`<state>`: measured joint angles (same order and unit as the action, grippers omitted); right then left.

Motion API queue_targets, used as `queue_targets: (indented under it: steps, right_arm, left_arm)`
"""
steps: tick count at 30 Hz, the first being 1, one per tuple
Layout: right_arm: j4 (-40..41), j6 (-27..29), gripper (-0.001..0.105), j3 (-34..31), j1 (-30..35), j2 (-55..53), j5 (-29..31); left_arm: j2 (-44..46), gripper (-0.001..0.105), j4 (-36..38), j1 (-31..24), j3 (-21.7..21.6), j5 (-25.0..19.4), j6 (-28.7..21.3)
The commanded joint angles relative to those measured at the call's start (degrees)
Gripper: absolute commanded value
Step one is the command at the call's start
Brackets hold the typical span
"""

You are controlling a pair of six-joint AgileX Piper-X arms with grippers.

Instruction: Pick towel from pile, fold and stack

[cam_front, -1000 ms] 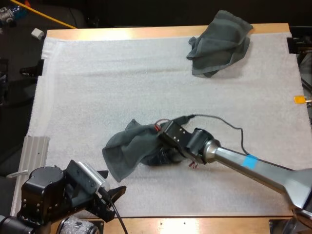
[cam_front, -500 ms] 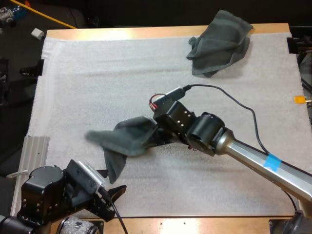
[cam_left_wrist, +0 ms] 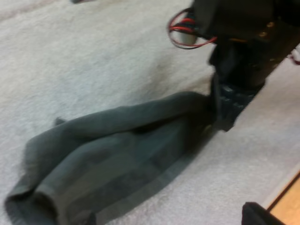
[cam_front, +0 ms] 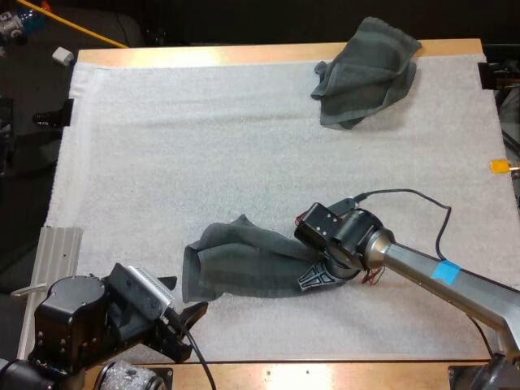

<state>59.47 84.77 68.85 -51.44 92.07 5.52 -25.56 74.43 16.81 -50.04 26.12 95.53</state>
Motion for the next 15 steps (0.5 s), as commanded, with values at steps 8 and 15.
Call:
queue_targets:
  steps: [8, 15]
  right_arm:
    - [0.4, -2.1, 0.0, -1.6, 2.2, -0.7, 2.6]
    - [3.2, -2.8, 0.001, -1.7, 1.9, -3.3, 5.2]
  left_arm:
    - [0.0, 0.06, -0.9, 0.3, 0.2, -1.1, 0.1]
    - [-0.1, 0.06, -2.2, 0.3, 0.1, -1.8, -0.3]
